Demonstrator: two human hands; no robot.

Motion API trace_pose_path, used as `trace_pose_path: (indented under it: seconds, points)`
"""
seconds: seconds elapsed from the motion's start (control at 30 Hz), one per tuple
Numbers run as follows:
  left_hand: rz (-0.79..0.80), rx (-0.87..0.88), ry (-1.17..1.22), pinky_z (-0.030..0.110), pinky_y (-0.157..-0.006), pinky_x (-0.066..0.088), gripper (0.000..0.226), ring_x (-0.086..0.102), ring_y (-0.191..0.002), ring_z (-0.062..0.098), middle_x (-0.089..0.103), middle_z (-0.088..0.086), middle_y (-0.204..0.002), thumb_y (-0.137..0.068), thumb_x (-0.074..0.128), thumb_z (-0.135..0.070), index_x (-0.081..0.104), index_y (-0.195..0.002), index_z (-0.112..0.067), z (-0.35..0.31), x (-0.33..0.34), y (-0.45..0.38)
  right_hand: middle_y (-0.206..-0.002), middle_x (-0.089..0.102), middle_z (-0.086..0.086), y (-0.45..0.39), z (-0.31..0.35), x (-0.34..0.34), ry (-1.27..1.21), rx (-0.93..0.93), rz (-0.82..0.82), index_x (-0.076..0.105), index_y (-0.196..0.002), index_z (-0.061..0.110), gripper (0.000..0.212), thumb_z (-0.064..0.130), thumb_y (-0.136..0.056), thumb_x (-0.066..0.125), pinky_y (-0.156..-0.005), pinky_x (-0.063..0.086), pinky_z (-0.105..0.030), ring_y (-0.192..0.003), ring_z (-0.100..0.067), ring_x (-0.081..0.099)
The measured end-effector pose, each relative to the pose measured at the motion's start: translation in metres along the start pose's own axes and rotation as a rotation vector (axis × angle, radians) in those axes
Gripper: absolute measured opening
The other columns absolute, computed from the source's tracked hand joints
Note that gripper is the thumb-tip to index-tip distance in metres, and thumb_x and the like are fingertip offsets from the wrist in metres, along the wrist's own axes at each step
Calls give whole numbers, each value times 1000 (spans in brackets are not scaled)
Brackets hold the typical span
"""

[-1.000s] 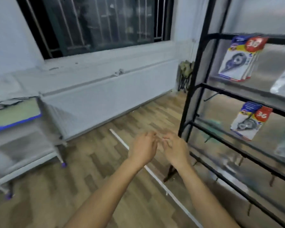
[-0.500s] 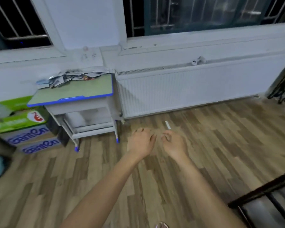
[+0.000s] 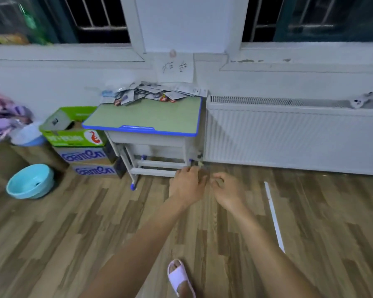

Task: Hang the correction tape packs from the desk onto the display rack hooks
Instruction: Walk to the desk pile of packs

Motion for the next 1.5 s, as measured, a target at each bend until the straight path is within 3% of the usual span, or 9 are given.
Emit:
trace_pose_path:
  seconds: [0.17, 0.3, 0.43, 0.6, 0.83, 1.07, 1.27, 1.37, 1.5]
  points:
    - [18, -52, -6, 44, -96, 44, 38, 49, -119, 31, 54, 10, -126, -96, 46, -38, 53, -125, -15, 43, -23, -111, -117, 65, -1, -106, 41, 31, 48, -42, 23, 65, -113, 16, 23, 22, -93, 54, -76, 36, -21, -109, -19, 59]
    - [9, -28, -68, 41, -99, 42, 45, 46, -124, 31, 49, 11, -135, -96, 46, -36, 45, -136, -15, 67, -50, -196, -113, 67, -2, -187, 80, 49, 59, -69, 0, 66, -108, 14, 21, 20, -92, 54, -78, 38, -23, -105, -19, 60]
    - [12, -32, -79, 41, -97, 42, 45, 44, -123, 28, 48, 8, -136, -97, 46, -37, 44, -137, -18, 86, -58, -265, -124, 63, 0, -253, 92, 63, 59, -54, 18, 62, -119, 15, 28, 21, -94, 52, -86, 36, -20, -115, -18, 55]
    - [4, -31, -106, 41, -98, 41, 46, 41, -127, 26, 44, 4, -141, -97, 48, -38, 43, -139, -19, 106, -58, -353, -131, 58, -2, -347, 97, 80, 91, -44, 37, 57, -126, 13, 33, 25, -96, 51, -99, 37, -27, -122, -21, 51]
    - [54, -127, -122, 41, -104, 35, 50, 27, -137, 25, 28, 3, -151, -96, 49, -36, 36, -142, -21, 143, -43, -498, -140, 48, -5, -514, 97, 115, 169, -34, 120, 48, -134, 11, 41, 23, -94, 52, -101, 30, -24, -129, -21, 43]
    - [76, -251, -189, 41, -105, 33, 57, 21, -140, 28, 6, 4, -159, -92, 55, -24, 29, -143, -20, 183, -29, -604, -146, 37, -9, -657, 104, 137, 291, -35, 146, 36, -140, 7, 53, 20, -91, 53, -104, 31, -33, -134, -26, 33]
    - [39, -225, -253, 42, -103, 36, 67, 22, -138, 29, 4, 0, -159, -81, 58, 3, 30, -137, -21, 204, -22, -660, -159, 10, -9, -730, 115, 161, 378, -93, 114, 15, -149, 8, 73, 17, -90, 57, -119, 12, -39, -147, -24, 6]
    - [54, -197, -231, 44, -105, 36, 73, 21, -138, 29, 9, 0, -158, -79, 59, 7, 31, -139, -23, 209, -14, -679, -160, 7, -8, -753, 112, 173, 411, -63, 137, 9, -150, 10, 79, 18, -88, 57, -118, 8, -45, -147, -25, 1]
    - [46, -172, -165, 40, -100, 37, 66, 33, -126, 31, 30, 0, -150, -80, 52, 11, 40, -137, -22, 213, -7, -690, -158, 12, -8, -767, 106, 185, 432, -52, 151, 10, -149, 9, 79, 15, -86, 56, -118, 9, -47, -146, -27, 5]
Point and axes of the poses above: each hand's wrist, its own y-axis away from the middle knuckle, its own x-axis out of the palm, z = x × y, the point moved 7 cm from there along -y, towards the middle knuckle
